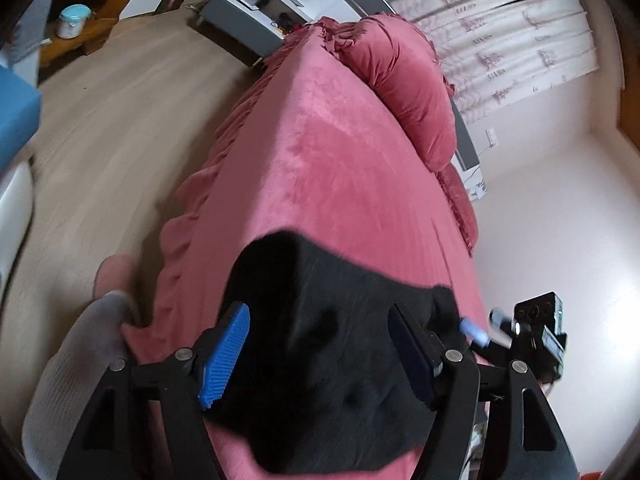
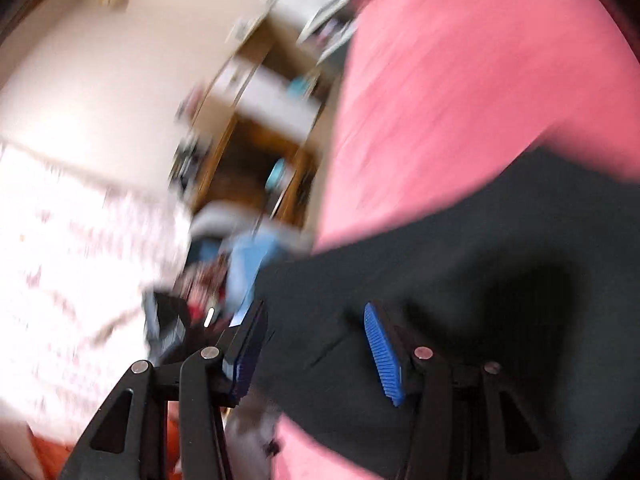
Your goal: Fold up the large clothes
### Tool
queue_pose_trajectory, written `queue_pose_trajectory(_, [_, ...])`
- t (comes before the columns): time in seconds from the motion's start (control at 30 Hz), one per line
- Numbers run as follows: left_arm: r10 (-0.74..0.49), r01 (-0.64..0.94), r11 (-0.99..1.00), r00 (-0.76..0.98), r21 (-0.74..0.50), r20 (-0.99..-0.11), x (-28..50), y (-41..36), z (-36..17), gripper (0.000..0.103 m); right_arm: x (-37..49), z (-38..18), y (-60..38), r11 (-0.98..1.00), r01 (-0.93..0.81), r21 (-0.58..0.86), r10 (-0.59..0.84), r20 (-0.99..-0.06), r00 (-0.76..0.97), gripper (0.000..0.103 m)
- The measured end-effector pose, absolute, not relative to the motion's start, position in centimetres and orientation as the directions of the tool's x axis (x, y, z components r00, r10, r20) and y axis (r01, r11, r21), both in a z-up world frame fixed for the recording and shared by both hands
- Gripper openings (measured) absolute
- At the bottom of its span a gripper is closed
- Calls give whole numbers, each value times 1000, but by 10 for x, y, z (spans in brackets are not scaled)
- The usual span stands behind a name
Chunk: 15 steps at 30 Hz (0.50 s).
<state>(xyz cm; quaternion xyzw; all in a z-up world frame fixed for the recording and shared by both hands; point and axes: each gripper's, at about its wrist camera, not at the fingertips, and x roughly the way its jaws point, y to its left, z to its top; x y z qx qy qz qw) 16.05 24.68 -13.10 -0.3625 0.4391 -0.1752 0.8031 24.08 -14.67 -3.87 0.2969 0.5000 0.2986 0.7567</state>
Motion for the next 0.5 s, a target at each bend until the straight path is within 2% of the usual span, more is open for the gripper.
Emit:
queue_pose_trajectory(0.07, [-562,-71,721,522,-689,-642,176,240,-136,72,267,-26,-201,701,-104,705,675,-610,415,54])
queue_pose_trajectory(0.13, [-528,-88,779,443,-621,-725,188,228,-146,64,293,-32,-226,724,-50,688,647,-653,393,55])
queue_pose_trajectory(0.2, [-529,-81,780,443,-620,-724,189,224,-150,54,316,-54,-240,710,19,704,668,-682,298,55])
queue_pose_trajectory(0.27, [-495,-46,812,474,-582,-728,184,222,-144,47,329,-77,-246,673,83,735,710,-673,208,55])
queue_pose_trajectory(0.3, [-485,-14,826,490,-563,-724,181,220,-140,38,333,-87,-241,670,96,737,723,-676,144,55])
queue_pose_trajectory(0.33, [-489,5,829,491,-559,-721,181,219,-139,34,336,-98,-233,670,81,738,734,-675,69,55])
queue_pose_trajectory(0.43, [-490,1,828,490,-561,-721,186,220,-141,34,343,-120,-215,664,34,747,747,-663,-47,55])
queue_pose_trajectory(0.5, [-499,-24,811,493,-585,-713,186,222,-142,36,355,-130,-202,596,43,802,803,-595,-43,55])
